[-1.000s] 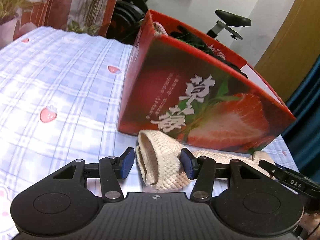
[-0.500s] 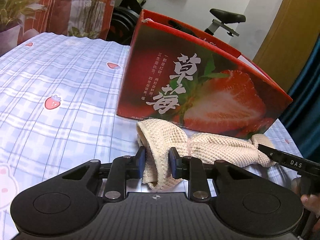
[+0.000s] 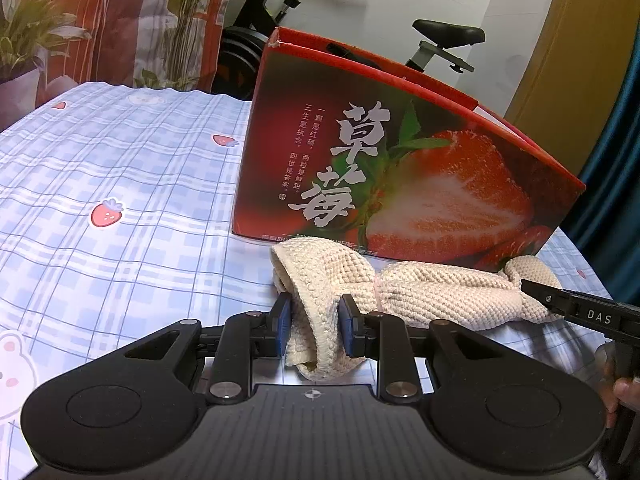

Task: Organize soft objects
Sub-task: 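Lift the cream mesh roll with both grippers and carry it over the box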

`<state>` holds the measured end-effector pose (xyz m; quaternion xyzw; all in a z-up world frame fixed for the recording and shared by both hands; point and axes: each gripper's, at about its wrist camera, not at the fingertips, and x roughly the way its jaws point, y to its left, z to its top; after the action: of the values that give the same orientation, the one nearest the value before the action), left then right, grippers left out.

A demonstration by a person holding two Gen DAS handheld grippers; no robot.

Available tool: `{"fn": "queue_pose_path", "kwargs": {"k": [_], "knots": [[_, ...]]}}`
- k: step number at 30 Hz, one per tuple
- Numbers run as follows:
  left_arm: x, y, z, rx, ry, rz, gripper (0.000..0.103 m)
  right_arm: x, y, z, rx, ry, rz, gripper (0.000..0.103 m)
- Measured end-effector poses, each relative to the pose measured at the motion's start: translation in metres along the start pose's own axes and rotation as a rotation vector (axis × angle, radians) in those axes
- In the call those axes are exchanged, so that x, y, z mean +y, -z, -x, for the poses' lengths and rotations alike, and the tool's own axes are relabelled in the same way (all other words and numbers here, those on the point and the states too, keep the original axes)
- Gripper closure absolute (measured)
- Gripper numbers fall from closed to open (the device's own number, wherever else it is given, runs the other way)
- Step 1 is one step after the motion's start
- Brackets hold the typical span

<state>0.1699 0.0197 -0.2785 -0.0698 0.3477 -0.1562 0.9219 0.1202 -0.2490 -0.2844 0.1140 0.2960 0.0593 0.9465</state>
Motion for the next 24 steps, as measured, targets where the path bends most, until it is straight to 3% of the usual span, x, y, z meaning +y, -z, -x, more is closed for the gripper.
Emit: {"fn": "queue_pose_path", "kwargs": {"k": [3,8,13,17,24], "knots": [[0.0,-0.003,0.0,0.02,-0.007,0.022,0.076,0.0,-0.001,0.001,0.0,-0.006,-0.004,0.085],[-0.005,-0.008,0.014,0.019,-0.014,0.005,0.088,0.001,0.0,0.005,-0.023,-0.013,0.006,0.086],[-0.013,-0.02,0.052,-0.066,-0.01,-0.031,0.089,0.003,-0.005,0.026,-0.089,-0.054,-0.005,0.087],[-0.018,-0.041,0.085,-0.158,-0.027,-0.077,0.089,0.014,-0.024,0.054,-0.194,-0.123,-0.003,0.087],[-0.046,-0.095,0.101,-0.262,-0.035,-0.186,0.09,0.032,-0.072,0.084,-0.343,-0.188,0.086,0.087]]}}
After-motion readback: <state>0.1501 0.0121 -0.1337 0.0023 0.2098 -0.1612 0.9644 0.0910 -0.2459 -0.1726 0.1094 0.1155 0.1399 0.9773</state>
